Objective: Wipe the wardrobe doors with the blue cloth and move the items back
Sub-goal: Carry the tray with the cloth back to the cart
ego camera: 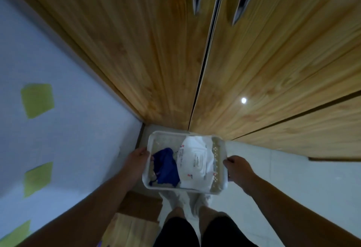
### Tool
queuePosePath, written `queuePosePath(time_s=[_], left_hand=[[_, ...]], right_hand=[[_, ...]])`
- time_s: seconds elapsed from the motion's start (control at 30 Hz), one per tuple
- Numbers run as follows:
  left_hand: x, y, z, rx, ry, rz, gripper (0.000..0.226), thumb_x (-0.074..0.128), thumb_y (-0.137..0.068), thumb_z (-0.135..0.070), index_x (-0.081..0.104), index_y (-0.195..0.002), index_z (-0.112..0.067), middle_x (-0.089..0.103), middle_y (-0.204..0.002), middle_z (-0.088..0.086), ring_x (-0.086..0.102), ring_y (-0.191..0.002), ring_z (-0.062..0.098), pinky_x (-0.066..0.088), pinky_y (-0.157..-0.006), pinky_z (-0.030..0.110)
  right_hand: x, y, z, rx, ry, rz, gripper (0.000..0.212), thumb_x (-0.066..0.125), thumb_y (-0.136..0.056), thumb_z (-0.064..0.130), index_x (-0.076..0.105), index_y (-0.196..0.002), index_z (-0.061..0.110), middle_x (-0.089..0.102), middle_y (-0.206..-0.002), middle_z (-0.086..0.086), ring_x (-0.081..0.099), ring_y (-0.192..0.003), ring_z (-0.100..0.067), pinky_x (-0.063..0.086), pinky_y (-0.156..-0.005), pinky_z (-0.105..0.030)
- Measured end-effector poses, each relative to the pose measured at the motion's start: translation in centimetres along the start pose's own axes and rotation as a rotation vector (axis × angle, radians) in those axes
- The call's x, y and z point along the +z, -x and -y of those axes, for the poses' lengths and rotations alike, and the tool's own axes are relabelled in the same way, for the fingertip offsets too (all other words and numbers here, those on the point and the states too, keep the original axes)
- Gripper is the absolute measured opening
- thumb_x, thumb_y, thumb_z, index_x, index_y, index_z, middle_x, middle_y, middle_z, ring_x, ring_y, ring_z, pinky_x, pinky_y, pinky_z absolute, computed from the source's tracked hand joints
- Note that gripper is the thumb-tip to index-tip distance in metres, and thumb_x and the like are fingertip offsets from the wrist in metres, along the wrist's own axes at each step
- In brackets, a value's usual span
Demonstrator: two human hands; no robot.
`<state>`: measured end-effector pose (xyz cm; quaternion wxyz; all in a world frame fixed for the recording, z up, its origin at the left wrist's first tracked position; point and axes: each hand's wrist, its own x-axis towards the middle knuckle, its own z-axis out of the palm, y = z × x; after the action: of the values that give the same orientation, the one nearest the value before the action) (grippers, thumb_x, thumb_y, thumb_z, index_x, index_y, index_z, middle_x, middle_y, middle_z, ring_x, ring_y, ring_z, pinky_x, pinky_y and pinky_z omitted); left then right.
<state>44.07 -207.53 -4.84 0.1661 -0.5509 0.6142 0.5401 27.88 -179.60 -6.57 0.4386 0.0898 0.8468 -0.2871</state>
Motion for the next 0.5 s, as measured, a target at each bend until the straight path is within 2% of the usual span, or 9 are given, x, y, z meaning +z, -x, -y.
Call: queuePosePath(time_s=[0.1,0.23,0.3,0.43,0.5], left_hand=[[0.3,-3.6,-0.9,-0.006,-0.04,-0.006,0.033,0.048,-0.105,-0.023,0.071,-0.083,-0.029,0.074,-0.095,0.002,0.07,-0.094,0.029,0.056,-0.1,0.05],[1.0,-7.9,-0.9,0.037,-0.094,0.043,0.029,0.047,-0.104,-0.026,0.075,-0.111,-0.022,0.077,-0.099,0.0,0.071,-0.1,0.029,0.056,-0.101,0.053],[1.2,-9.7,-1.0,0.056,-0.1,0.047,0.029,0.048,-0.103,-0.027,0.074,-0.116,-0.025,0.078,-0.101,-0.001,0.072,-0.101,0.029,0.056,-0.102,0.054],[1.6,-13.0,-0.7,0.07,-0.091,0.044,0.026,0.051,-0.1,-0.026,0.074,-0.093,-0.036,0.08,-0.098,0.0,0.074,-0.099,0.029,0.057,-0.099,0.057],[1.9,-14.0,-0.4,0.07,-0.091,0.036,0.028,0.051,-0.098,-0.027,0.073,-0.083,-0.036,0.079,-0.099,0.004,0.073,-0.098,0.031,0.058,-0.097,0.058]], right_hand=[[1.1,-2.5,0.1,0.012,-0.027,-0.027,0.024,0.055,-0.098,0.016,0.069,-0.091,-0.002,0.071,-0.089,-0.025,0.072,-0.079,-0.036,0.062,-0.077,-0.054],[2.2,-5.9,-0.2,0.047,-0.066,-0.042,0.022,0.055,-0.099,0.015,0.068,-0.092,-0.001,0.071,-0.092,-0.025,0.073,-0.08,-0.036,0.064,-0.075,-0.052],[2.5,-7.4,-0.3,0.068,-0.101,-0.033,0.019,0.055,-0.099,0.014,0.068,-0.095,0.0,0.07,-0.095,-0.024,0.073,-0.081,-0.036,0.065,-0.071,-0.049],[3.2,-10.0,-0.1,0.06,-0.092,-0.035,0.019,0.054,-0.1,0.017,0.068,-0.099,0.004,0.07,-0.096,-0.018,0.073,-0.083,-0.034,0.065,-0.073,-0.049],[3.8,-11.0,-0.2,0.053,-0.065,-0.032,0.02,0.053,-0.1,0.019,0.067,-0.099,0.005,0.07,-0.095,-0.016,0.073,-0.084,-0.034,0.065,-0.075,-0.05]])
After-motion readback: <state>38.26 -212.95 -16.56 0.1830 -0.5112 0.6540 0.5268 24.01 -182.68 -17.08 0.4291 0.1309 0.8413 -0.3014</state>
